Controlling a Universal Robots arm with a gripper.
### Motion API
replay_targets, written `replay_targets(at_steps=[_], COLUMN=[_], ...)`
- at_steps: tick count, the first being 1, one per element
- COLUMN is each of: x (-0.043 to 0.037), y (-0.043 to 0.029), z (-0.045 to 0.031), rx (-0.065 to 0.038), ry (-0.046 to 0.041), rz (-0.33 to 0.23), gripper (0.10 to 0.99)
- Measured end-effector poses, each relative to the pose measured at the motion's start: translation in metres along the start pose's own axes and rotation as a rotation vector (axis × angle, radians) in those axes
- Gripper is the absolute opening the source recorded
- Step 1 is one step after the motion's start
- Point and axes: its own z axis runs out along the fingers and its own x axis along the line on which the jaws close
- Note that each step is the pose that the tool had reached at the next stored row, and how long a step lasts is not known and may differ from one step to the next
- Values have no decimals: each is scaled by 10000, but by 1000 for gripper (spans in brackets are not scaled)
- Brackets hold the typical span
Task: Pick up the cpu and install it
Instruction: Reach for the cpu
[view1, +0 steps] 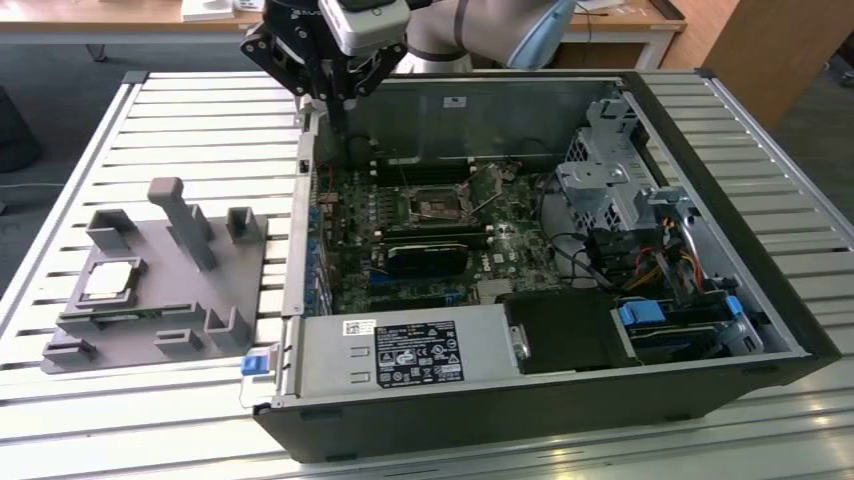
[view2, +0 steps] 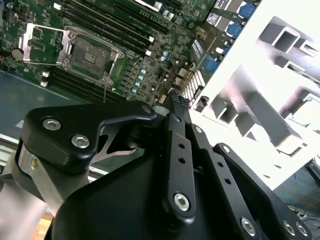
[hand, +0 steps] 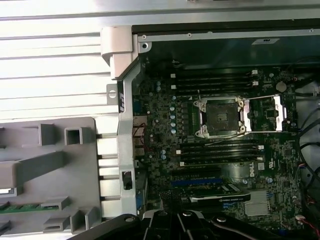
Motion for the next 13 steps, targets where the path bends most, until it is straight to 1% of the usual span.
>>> replay_targets(at_steps=[13], x=[56], y=[-4], z=[0], rx=[0], ry=[0], rz=[0], gripper=[106])
